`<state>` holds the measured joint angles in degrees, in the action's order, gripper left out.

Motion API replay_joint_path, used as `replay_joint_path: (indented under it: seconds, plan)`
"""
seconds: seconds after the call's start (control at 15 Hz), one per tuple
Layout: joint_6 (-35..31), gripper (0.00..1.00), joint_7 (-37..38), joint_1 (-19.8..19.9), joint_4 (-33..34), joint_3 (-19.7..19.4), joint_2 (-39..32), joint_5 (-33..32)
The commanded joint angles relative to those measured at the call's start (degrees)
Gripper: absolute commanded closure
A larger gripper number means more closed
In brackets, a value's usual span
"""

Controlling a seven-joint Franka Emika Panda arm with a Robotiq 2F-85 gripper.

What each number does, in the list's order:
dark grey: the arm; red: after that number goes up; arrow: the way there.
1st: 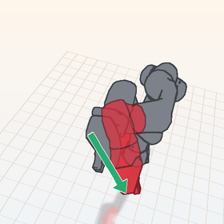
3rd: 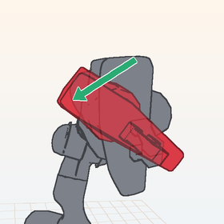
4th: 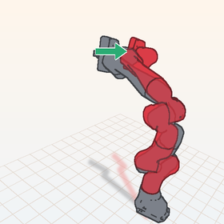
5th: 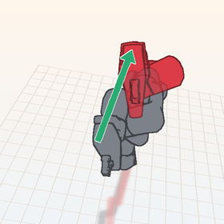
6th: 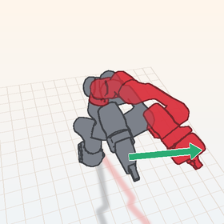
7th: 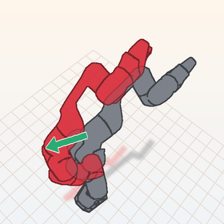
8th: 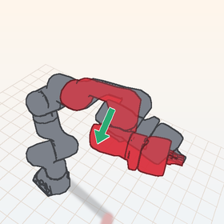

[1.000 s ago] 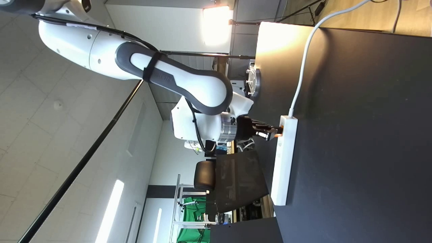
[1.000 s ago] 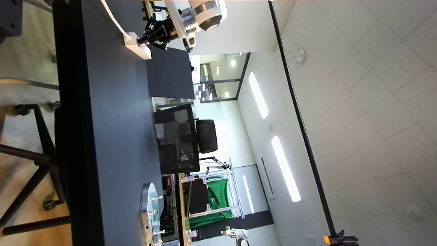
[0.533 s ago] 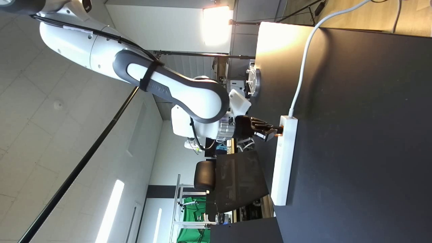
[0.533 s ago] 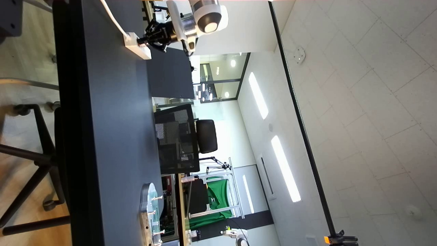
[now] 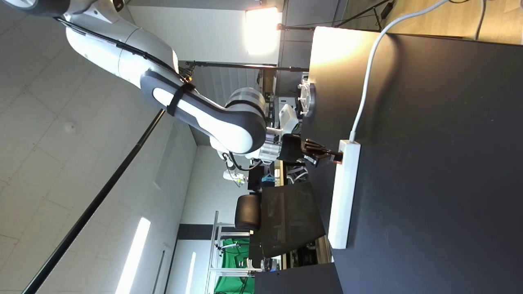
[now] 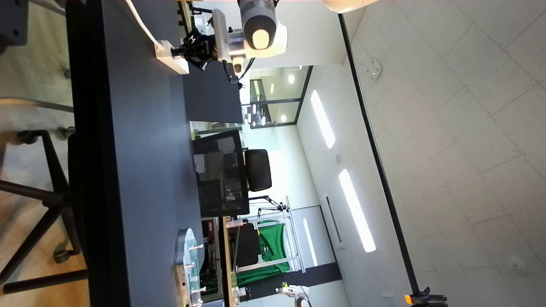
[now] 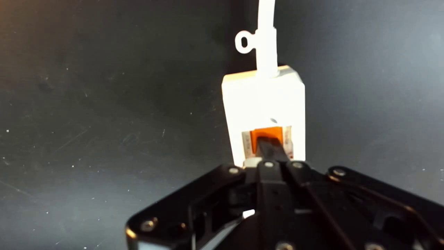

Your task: Push the switch of the extension cord

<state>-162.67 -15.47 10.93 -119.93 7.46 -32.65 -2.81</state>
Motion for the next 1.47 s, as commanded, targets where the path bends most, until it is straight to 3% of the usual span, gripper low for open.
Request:
replay_joint_path:
  seconds: [0.0, 0.33, 0.6, 0.8, 0.93, 1.4]
  plan:
    - [3.61, 1.0, -11.07, 9.31, 5.26, 7.34, -9.64, 6.98]
    - [13.6, 1.0, -27.58, 18.12, 11.14, 13.48, -13.51, 17.48]
    - [26.84, 1.0, -36.46, 18.98, 17.85, 11.35, -16.69, 25.05]
    - [36.06, 1.0, -36.08, 16.44, 22.69, 7.18, -17.54, 27.35]
    - [37.3, 1.0, -33.77, 13.42, 23.71, 4.19, -16.5, 26.91]
    - [30.03, 1.0, -27.02, 1.95, 16.6, -2.46, -5.28, 18.83]
